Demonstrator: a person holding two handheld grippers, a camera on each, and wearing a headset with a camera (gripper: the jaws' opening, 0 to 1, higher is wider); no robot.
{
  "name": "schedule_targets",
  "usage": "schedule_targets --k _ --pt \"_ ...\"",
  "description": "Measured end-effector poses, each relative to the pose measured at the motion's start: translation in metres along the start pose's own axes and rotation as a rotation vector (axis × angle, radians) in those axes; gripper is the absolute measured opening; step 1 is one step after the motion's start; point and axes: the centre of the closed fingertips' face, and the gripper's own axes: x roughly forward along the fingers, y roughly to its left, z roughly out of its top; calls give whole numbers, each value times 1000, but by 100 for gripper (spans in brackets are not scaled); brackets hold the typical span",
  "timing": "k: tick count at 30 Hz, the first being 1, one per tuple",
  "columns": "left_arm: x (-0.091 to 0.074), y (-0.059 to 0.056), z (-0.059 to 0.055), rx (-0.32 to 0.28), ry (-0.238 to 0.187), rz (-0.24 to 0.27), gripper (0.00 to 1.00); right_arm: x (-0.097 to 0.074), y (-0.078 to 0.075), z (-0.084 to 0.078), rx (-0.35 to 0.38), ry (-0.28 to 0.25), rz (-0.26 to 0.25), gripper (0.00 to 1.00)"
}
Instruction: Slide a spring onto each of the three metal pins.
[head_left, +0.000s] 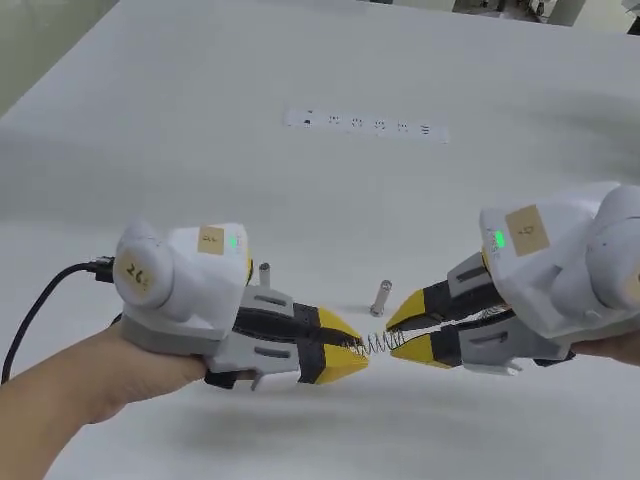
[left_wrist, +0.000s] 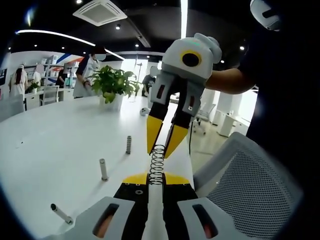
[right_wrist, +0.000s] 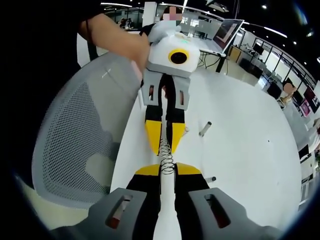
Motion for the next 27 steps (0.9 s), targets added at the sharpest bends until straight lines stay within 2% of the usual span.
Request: schedule_targets --k 9,15,27 --pt "4 0 -8 21 31 1 1 1 2 18 -22 -1 25 6" --pt "7 -1 -11 32 47 4 1 5 5 21 -66 41 39 6" --pt "15 0 -13 53 60 8 1 10 8 25 -92 79 60 6"
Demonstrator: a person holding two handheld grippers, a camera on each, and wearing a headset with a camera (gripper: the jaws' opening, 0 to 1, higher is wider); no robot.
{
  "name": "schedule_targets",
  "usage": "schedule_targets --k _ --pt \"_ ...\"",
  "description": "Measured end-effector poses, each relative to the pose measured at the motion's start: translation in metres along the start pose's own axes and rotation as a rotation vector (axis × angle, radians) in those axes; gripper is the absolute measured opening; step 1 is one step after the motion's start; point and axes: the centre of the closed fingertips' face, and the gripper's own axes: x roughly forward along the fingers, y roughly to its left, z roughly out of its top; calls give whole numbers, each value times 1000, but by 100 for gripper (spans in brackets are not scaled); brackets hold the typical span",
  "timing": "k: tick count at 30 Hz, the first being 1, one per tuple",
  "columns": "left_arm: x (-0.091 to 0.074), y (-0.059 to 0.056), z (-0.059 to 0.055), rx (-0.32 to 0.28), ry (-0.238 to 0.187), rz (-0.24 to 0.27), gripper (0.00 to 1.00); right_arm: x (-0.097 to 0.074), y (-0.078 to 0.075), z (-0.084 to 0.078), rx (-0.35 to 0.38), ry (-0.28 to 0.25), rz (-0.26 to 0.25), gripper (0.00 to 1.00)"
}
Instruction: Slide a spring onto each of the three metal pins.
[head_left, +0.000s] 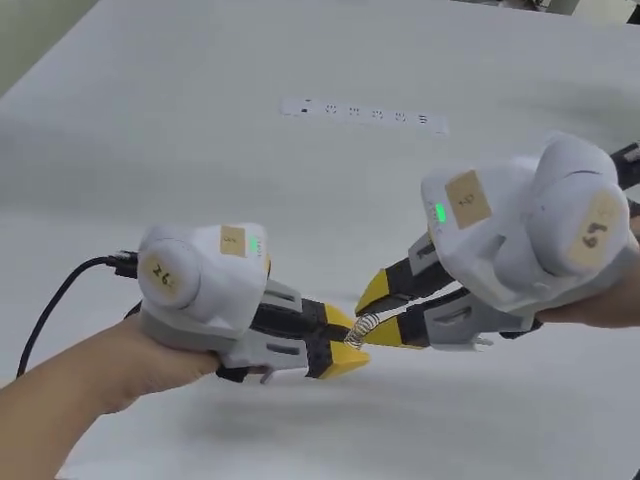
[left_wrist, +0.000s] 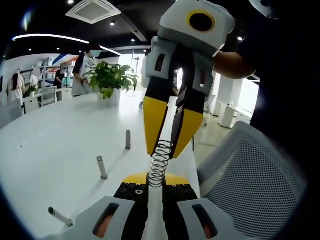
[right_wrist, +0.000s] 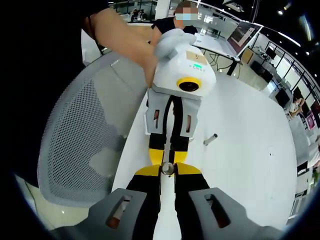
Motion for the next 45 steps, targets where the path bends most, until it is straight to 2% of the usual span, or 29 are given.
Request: schedule_targets --k 11,21,36,45 --pt "3 -1 -2 13 16 -4 1 6 3 -2 27 53 26 6" --pt "4 -1 0 39 7 -1 1 4 -1 -4 125 103 38 6" --pt "3 -1 6 44 -19 5 1 -2 -3 -3 123 99 46 6" --pt "2 -1 6 53 -19 11 2 -2 -2 -2 102 115 50 6"
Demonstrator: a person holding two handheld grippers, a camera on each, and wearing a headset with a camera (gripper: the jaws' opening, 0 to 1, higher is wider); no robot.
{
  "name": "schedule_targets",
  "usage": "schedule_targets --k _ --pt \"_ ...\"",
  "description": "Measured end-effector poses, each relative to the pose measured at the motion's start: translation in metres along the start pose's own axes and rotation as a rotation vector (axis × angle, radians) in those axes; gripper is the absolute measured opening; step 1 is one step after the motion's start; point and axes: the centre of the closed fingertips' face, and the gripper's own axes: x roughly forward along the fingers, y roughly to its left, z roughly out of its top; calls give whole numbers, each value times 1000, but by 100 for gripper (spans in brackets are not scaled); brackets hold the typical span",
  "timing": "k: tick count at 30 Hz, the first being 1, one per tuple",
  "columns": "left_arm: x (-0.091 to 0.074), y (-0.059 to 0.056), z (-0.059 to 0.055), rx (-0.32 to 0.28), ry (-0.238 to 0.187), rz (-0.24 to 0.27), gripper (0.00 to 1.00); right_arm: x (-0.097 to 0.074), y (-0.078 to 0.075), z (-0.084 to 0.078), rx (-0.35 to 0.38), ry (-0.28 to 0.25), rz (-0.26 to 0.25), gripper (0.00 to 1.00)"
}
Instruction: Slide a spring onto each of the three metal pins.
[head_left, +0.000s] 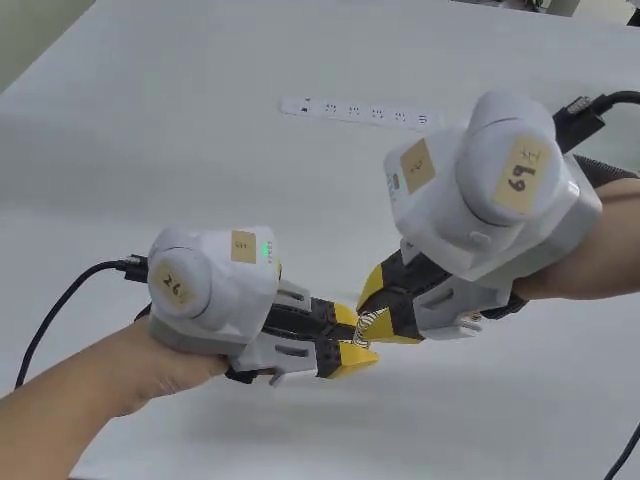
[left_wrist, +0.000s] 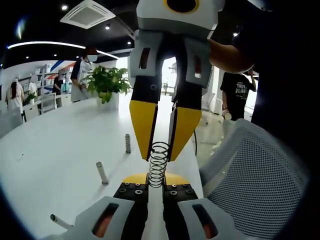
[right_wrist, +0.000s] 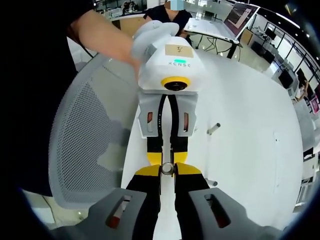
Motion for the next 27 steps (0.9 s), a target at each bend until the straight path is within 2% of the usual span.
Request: schedule_targets --k 6,13,23,27 --pt "0 0 -1 -15 -2 4 2 0 0 -2 -15 9 -5 6" --pt "-1 0 -1 -38 -13 17 4 -1 0 -3 -4 -4 -7 6" --pt "-4 3 -2 -41 -9 33 17 -2 -2 -1 -15 -9 -13 6" --pt "-8 7 -3 -54 -10 49 19 -3 -3 -2 -12 -12 -15 6"
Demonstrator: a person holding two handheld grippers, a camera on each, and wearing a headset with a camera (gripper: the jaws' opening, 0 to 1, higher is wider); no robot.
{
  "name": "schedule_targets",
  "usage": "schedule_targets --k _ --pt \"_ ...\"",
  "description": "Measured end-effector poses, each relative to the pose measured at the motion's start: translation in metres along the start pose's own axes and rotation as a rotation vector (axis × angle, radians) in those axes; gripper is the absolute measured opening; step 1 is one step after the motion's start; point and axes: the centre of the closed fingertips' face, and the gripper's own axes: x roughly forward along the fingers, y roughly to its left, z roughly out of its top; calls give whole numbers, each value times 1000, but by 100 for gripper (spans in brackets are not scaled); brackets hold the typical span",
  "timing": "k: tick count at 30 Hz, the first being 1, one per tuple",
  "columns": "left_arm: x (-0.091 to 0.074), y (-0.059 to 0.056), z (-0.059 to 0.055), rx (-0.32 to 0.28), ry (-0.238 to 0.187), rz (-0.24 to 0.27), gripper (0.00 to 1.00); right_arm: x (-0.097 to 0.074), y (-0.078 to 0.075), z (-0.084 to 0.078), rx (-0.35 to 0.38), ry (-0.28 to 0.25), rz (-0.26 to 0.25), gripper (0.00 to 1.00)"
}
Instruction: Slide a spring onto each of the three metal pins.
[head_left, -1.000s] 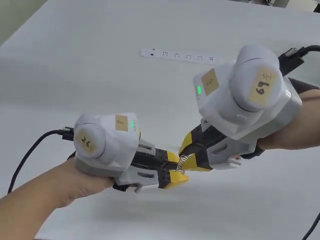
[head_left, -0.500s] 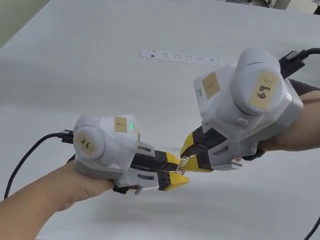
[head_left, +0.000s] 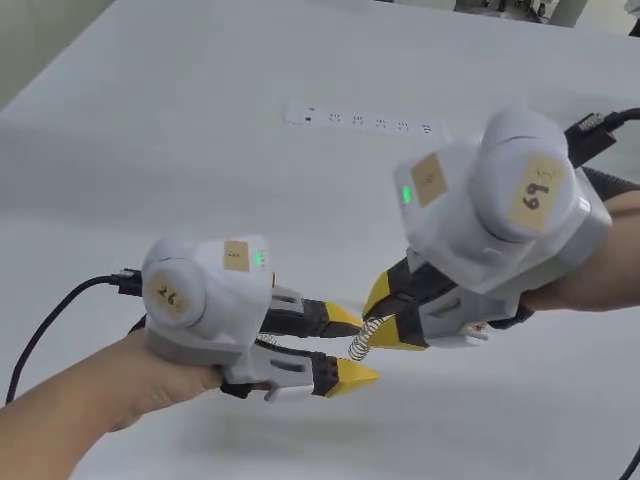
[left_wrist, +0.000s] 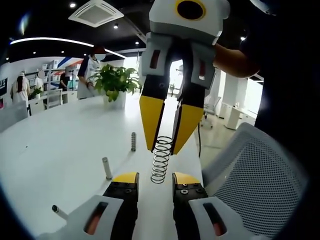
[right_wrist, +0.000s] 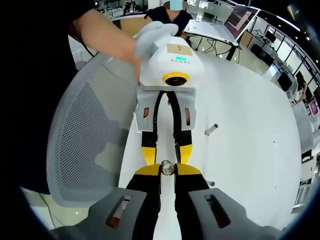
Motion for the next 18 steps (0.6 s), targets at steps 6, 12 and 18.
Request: schedule_targets --k 6,12,18 --pt "-7 6 1 -10 -2 25 23 0 -2 -1 -4 -2 -12 6" --pt "-14 11 2 -25 -10 52 27 -1 -5 -5 -11 7 -30 6" --pt "-21 12 -1 -32 1 70 31 -2 -4 -7 -7 7 -33 6"
